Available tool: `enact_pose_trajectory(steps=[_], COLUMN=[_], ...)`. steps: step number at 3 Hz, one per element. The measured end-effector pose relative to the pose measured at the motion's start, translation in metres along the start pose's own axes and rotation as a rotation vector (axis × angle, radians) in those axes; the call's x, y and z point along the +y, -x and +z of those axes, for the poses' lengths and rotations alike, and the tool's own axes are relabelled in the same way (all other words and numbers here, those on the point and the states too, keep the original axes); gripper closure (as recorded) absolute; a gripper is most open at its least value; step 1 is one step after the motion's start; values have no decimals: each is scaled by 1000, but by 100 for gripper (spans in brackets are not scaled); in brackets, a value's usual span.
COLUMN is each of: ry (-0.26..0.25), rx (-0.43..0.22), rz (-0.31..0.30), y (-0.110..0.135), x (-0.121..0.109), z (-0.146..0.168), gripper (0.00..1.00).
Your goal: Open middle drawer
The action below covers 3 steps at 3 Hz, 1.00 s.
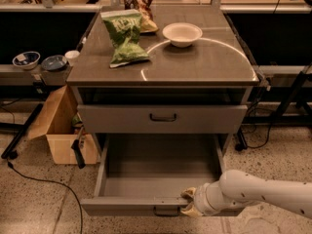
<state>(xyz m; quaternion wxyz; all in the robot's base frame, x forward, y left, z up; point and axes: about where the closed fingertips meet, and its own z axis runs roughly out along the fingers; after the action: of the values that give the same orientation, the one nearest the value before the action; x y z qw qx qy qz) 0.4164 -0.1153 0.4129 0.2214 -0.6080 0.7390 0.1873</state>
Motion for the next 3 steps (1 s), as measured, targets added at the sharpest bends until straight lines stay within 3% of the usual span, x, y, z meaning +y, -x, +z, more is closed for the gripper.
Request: enact_pose_trajectory(steps=[3], ry=[0], rx=[0], rz=[0], y=[0], x=[0], z=[0], gripper=[27])
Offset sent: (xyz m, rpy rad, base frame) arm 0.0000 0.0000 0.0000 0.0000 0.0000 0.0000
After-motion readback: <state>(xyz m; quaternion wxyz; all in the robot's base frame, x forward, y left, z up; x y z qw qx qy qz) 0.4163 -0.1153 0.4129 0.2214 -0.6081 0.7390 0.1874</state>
